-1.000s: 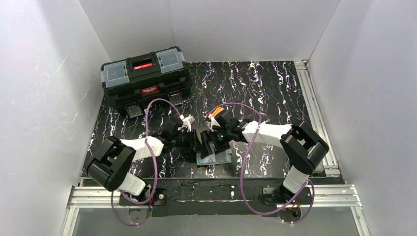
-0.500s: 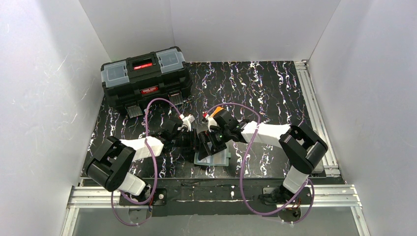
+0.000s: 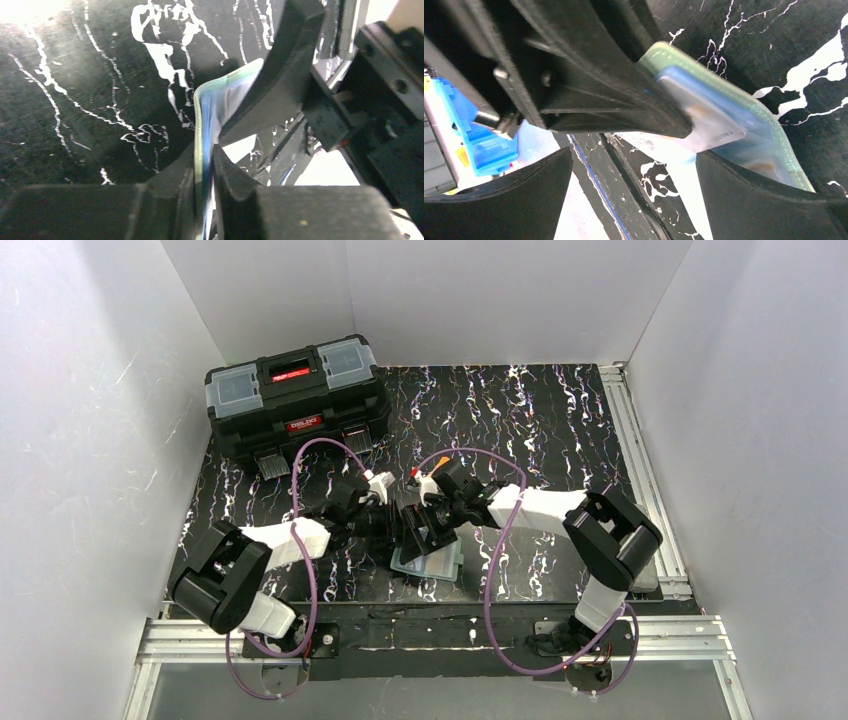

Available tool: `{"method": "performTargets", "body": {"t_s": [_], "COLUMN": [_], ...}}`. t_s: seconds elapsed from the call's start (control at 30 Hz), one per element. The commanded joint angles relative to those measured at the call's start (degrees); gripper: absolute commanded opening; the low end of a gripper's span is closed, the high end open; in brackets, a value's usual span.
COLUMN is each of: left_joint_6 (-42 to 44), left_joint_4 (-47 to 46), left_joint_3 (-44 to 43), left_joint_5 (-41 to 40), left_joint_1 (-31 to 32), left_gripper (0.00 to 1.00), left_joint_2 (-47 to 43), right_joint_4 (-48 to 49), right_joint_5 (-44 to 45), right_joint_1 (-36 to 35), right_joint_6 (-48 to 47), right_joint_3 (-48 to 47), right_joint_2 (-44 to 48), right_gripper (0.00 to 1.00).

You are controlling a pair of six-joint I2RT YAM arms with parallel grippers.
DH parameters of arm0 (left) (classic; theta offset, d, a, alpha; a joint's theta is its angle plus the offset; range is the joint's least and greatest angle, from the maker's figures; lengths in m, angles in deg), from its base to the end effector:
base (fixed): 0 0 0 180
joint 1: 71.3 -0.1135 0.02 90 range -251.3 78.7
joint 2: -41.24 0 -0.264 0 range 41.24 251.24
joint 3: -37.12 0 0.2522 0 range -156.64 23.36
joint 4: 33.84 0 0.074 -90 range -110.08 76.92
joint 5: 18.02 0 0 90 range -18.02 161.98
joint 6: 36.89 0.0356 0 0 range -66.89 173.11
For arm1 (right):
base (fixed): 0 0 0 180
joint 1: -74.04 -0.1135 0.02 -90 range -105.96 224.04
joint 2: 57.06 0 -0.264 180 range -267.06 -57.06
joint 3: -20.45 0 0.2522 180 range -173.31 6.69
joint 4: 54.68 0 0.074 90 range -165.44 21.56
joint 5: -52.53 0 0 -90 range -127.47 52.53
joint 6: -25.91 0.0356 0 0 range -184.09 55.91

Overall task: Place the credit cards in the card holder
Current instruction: Insert the credit card into the card holder.

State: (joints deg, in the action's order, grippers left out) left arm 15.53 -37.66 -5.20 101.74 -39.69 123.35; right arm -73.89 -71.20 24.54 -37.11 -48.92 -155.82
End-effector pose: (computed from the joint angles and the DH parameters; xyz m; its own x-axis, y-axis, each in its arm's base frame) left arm 0.2143 -0.1526 0.1520 -0.8826 -0.0785 -0.4636 0.3267 0.6068 -0.7246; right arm 0.2113 0.2778 0.1729 -0.8292 -0.3899 -0.4004 -0.5551 0.4913 0.6712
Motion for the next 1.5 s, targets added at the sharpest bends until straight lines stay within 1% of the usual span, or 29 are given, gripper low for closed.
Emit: {"method": "performTargets", "body": {"t_s": [0.0, 0.07, 0.1, 0.27, 0.37, 0.43, 0.5, 0.57, 0.67, 0.7, 0.87, 1.07, 1.27, 1.37, 1.47], "left_joint_6": [1.21, 1.86, 2.2, 3.06, 3.92, 4.72, 5.18, 5.38, 6.05, 6.49, 8.8, 11.38, 11.59, 12.08, 12.18], "left_joint_4": [1.49, 2.41, 2.92, 4.71, 6.52, 8.01, 9.06, 9.41, 10.62, 11.4, 14.55, 17.24, 16.57, 16.73, 16.67], "left_joint_3": [-1.06, -1.51, -1.8, -2.27, -2.74, -3.26, -3.68, -3.92, -4.45, -4.75, -5.51, -6.01, -5.1, -4.88, -4.99], "left_joint_5": [2.15, 3.09, 3.26, 2.16, 2.04, 1.93, 1.64, 1.45, 0.72, 0.24, -2.36, -5.44, -5.32, -5.41, -5.33], "left_joint_1": [-0.82, -1.43, -1.53, -1.81, -2.18, -2.33, -2.5, -2.65, -2.78, -2.79, -2.78, -2.79, -2.79, -2.79, -2.79], "left_gripper": [0.09, 0.03, 0.02, 0.02, 0.03, 0.04, 0.04, 0.04, 0.04, 0.04, 0.06, 0.07, 0.08, 0.08, 0.08], "left_joint_2": [-2.68, -2.81, -2.92, -3.68, -4.16, -4.34, -4.42, -4.49, -4.48, -4.5, -4.18, -3.67, -3.4, -3.27, -3.25], "right_joint_4": [4.22, 2.69, 1.26, -4.25, -7.9, -9.41, -14.5, -16.86, -16.05, -16.22, -16.65, -13.02, -9.27, -8.17, -7.62], "right_joint_5": [-0.44, 1.43, 3.0, 8.08, 9.2, 11.0, 18.54, 26.46, 29.88, 32.51, 40.1, 43.95, 46.34, 47.16, 47.82], "right_joint_1": [1.82, 3.82, 4.77, 8.4, 10.55, 10.64, 9.34, 7.56, 6.02, 4.88, -1.46, -6.9, -8.69, -9.01, -9.66], "right_joint_6": [-0.02, -0.03, -0.06, 1.78, 3.92, 4.28, 3.63, 2.98, 1.84, 1.19, -2.1, -6.42, -9.63, -10.97, -12.0], "right_joint_3": [1.74, 4.59, 5.72, 9.95, 11.91, 13.46, 12.98, 12.85, 13.91, 14.03, 12.91, 11.21, 9.18, 7.8, 6.71], "right_joint_2": [5.06, 8.67, 10.64, 17.7, 18.28, 18.69, 18.89, 20.94, 24.41, 24.86, 22.24, 18.76, 16.24, 14.45, 12.32], "right_gripper": [0.98, 0.98, 0.98, 0.98, 0.98, 0.98, 0.98, 0.98, 0.98, 0.98, 0.98, 0.99, 0.97, 0.93, 0.87]}}
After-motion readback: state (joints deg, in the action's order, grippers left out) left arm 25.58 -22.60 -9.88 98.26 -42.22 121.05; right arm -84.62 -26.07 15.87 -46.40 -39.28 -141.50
